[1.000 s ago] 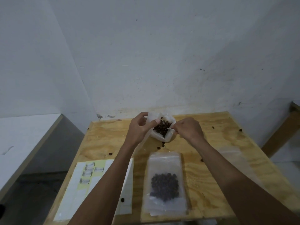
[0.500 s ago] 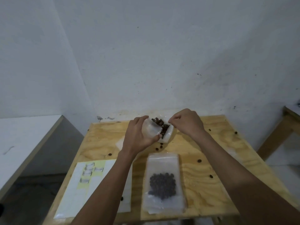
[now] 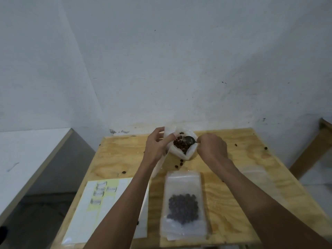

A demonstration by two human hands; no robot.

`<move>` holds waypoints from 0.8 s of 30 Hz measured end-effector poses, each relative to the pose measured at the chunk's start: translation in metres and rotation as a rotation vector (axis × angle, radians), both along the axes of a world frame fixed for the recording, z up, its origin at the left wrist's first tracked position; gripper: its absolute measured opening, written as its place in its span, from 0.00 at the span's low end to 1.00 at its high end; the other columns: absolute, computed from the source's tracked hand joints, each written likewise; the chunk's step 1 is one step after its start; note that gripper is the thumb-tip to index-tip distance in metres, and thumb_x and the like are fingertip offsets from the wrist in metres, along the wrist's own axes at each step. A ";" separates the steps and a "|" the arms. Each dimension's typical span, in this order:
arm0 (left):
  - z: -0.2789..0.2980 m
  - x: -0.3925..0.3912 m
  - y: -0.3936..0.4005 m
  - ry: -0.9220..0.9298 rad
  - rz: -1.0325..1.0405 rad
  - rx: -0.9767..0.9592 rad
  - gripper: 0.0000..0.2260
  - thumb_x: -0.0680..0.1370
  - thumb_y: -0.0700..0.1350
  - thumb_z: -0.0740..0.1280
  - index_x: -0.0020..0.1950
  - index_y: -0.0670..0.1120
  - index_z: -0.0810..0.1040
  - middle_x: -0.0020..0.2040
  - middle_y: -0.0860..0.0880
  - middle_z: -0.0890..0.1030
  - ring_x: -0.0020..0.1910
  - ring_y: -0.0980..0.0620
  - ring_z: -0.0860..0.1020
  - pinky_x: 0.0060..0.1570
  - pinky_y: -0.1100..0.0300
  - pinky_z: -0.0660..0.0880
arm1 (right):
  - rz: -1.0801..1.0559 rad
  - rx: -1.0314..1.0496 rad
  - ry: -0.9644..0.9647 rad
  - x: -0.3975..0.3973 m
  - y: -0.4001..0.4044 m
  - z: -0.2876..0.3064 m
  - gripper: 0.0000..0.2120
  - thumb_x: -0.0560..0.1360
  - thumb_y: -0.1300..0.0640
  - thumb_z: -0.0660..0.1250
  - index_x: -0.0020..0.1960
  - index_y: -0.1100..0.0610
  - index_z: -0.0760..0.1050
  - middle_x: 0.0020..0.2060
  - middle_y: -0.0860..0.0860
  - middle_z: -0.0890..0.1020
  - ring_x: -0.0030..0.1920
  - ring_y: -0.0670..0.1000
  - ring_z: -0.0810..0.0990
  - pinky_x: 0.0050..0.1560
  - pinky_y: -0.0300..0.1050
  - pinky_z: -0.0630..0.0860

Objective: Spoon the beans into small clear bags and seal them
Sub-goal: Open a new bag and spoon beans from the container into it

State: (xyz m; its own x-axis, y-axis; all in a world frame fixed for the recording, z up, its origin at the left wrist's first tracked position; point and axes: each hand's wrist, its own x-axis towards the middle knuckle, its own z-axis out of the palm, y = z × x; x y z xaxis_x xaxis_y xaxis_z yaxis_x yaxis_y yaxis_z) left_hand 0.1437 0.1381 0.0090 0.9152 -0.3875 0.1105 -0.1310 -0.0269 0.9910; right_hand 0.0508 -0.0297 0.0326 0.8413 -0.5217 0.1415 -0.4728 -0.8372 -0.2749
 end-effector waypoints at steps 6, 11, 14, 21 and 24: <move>0.002 0.000 -0.018 -0.089 -0.025 0.016 0.26 0.67 0.60 0.78 0.61 0.52 0.81 0.54 0.52 0.86 0.54 0.52 0.84 0.56 0.47 0.82 | -0.017 0.239 -0.031 0.003 0.001 -0.010 0.12 0.77 0.61 0.66 0.53 0.52 0.87 0.45 0.53 0.87 0.41 0.55 0.83 0.35 0.41 0.71; 0.001 -0.007 -0.028 -0.259 -0.035 0.166 0.33 0.63 0.66 0.77 0.65 0.54 0.78 0.59 0.55 0.82 0.54 0.56 0.81 0.46 0.68 0.77 | -0.093 0.563 -0.063 0.012 -0.006 -0.014 0.12 0.75 0.52 0.70 0.35 0.54 0.84 0.33 0.52 0.85 0.33 0.54 0.82 0.30 0.42 0.69; 0.001 -0.006 -0.026 -0.344 -0.060 0.242 0.37 0.62 0.68 0.76 0.67 0.54 0.77 0.60 0.55 0.81 0.55 0.55 0.80 0.47 0.66 0.76 | -0.103 0.637 -0.073 0.014 -0.009 -0.017 0.16 0.75 0.51 0.72 0.30 0.55 0.78 0.29 0.52 0.80 0.31 0.53 0.78 0.30 0.42 0.67; 0.004 0.000 -0.007 -0.437 -0.073 0.363 0.38 0.61 0.70 0.75 0.67 0.54 0.76 0.56 0.64 0.77 0.53 0.60 0.77 0.47 0.59 0.77 | -0.147 0.704 -0.136 0.012 -0.015 -0.010 0.07 0.69 0.51 0.74 0.36 0.55 0.86 0.34 0.52 0.86 0.38 0.54 0.85 0.39 0.47 0.79; 0.001 0.001 0.002 -0.487 -0.061 0.435 0.37 0.63 0.69 0.76 0.67 0.54 0.76 0.58 0.58 0.78 0.53 0.57 0.77 0.48 0.58 0.76 | -0.115 0.654 -0.175 0.011 -0.021 -0.007 0.07 0.72 0.52 0.74 0.39 0.52 0.88 0.34 0.50 0.87 0.38 0.54 0.86 0.45 0.52 0.84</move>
